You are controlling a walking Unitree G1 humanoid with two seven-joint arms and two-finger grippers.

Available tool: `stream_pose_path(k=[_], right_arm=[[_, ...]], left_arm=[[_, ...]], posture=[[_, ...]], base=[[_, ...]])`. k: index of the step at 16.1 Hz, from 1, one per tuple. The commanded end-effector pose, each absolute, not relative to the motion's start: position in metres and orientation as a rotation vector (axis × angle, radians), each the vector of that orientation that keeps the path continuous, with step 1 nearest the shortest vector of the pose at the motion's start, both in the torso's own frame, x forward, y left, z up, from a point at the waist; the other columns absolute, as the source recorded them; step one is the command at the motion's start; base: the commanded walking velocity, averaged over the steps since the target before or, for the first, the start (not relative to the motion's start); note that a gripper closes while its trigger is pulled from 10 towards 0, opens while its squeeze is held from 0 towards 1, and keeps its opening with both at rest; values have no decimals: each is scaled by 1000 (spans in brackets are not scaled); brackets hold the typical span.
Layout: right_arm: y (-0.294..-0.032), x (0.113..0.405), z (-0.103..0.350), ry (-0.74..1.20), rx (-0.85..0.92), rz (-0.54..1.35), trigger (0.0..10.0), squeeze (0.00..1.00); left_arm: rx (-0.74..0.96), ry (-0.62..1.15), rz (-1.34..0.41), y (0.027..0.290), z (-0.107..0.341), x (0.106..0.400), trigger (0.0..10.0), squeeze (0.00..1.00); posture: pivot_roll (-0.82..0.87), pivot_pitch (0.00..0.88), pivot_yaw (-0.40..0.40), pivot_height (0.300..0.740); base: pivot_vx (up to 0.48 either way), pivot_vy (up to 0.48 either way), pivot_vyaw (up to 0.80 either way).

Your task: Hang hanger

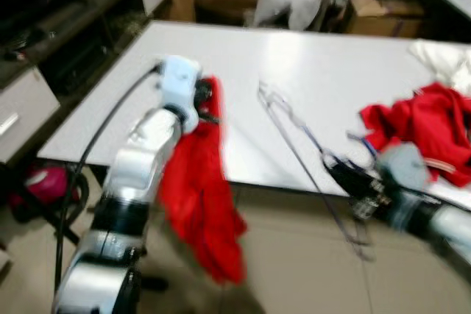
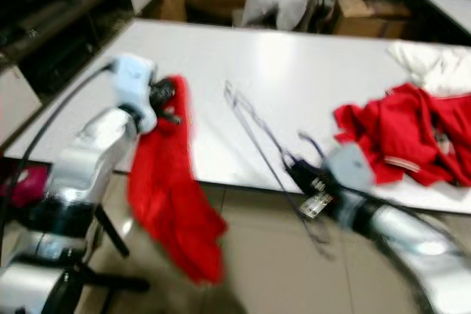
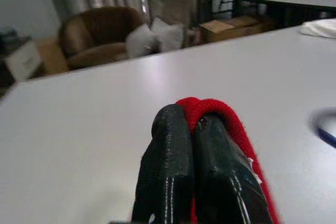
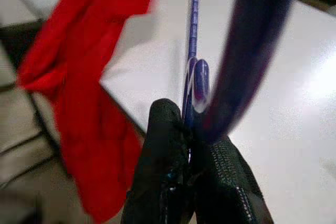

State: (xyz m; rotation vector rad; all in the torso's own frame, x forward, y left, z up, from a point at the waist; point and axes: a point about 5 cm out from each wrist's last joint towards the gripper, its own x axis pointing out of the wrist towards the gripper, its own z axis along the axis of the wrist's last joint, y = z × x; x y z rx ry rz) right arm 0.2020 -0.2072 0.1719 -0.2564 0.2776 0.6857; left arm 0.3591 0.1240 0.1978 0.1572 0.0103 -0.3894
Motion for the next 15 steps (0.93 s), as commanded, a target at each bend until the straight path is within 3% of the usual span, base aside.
stream_pose_path(k=[1,9,15], right_arm=[[-198,197,185,228,-256,777,10000,0],[-208,177,207,343,-308,1018,10000,0],[-198,183,203,356,-329,1077,10000,0]], left_arm=[[179,-34,-337,140,210,364,10000,0],[273,-71,-230,174,240,397,10000,0],[337,-142,-405,145,262,403,10000,0]], posture=[[-56,0,3,740],[-41,0,-11,740],[-57,0,18,740]], base=[[330,0,0],[332,0,0],[333,0,0]])
